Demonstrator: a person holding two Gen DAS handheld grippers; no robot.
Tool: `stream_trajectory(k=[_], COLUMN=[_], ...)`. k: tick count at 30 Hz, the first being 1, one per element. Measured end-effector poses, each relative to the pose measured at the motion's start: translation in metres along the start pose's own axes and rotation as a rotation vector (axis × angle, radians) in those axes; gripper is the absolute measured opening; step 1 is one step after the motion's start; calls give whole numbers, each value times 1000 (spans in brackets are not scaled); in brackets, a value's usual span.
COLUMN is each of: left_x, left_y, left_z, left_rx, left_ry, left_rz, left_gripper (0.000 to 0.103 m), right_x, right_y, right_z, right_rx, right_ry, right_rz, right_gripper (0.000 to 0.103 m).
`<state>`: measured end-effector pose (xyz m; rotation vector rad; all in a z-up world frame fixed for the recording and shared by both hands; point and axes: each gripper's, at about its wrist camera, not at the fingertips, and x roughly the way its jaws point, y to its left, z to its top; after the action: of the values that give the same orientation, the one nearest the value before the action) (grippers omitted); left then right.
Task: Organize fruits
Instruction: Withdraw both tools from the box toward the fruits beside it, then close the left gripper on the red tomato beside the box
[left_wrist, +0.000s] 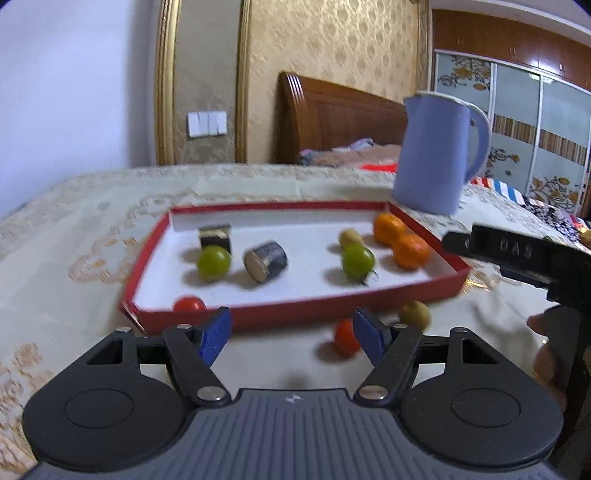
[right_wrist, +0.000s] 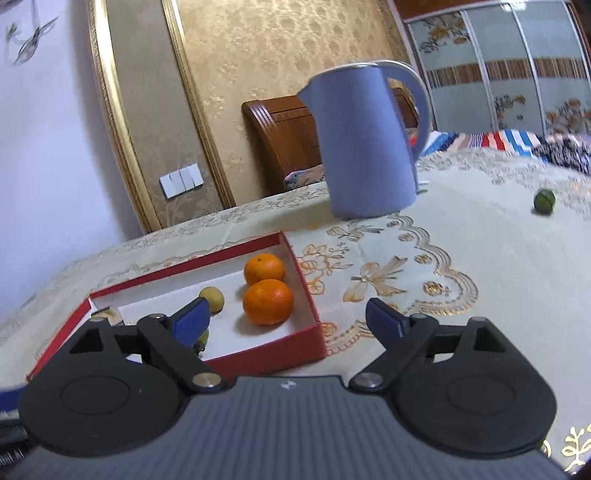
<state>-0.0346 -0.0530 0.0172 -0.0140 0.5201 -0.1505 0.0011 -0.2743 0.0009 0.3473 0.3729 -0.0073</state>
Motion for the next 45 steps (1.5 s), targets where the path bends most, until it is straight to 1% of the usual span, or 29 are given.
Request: stream_trajectory(k=[2,5,7,10,12,16,20,21,24,27,28,29,31,34,36,38,40,43,45], left_x=[2,6,10,15,19,27,32,34,38,38,38,36,34,34,35,36,36,36,36], left_y=[-4,-11,-13,-13,-16,-22,-20,-18,-12,-12,-14,-15,-20,-26,-25,-23,-22,-20,-18], left_z=[-3,-2,2,7,8,6,4,4,4,3,2,1,-1,-2,-2,-1,-2,-2,-3], left_rx=[8,28,20,-17,-19,3,8,4,-37,-24,-15,-5,26,66,61,50,44,31,25], left_ry=[20,25,48,77,94,102,96,102,117,107,104,96,82,78,86,95,96,94,96], left_rz=[-3,19,25,-17,-22,3,37,37,4,8,8,4,-1,-3,-8,-19,-21,-31,-35], left_gripper=[72,72,72,72,72,72,72,72,72,72,69,64,59,54,52,48,47,41,39], right_x=[-2,1,2,2,1,0,0,0,1,1,1,1,2,2,2,3,3,3,4], right_y=[-4,-6,-6,-6,-7,-6,-5,-6,-6,-6,-6,-6,-6,-6,-6,-6,-6,-7,-7], right_z=[-2,-2,-2,-2,-2,-3,-2,-2,-2,-2,-2,-2,-2,-2,-2,-2,-2,-2,-2], right_rx=[19,26,24,27,31,23,20,20,22,24,24,24,24,25,26,25,25,27,30], right_ry=[1,13,19,20,20,13,19,21,28,31,31,31,34,34,33,34,33,37,43], right_rz=[-1,0,0,-4,-7,-6,-5,-5,-6,-7,-8,-9,-11,-13,-15,-18,-19,-18,-21], right_gripper=[92,92,92,94,97,97,97,97,97,98,98,98,99,99,100,100,100,101,102])
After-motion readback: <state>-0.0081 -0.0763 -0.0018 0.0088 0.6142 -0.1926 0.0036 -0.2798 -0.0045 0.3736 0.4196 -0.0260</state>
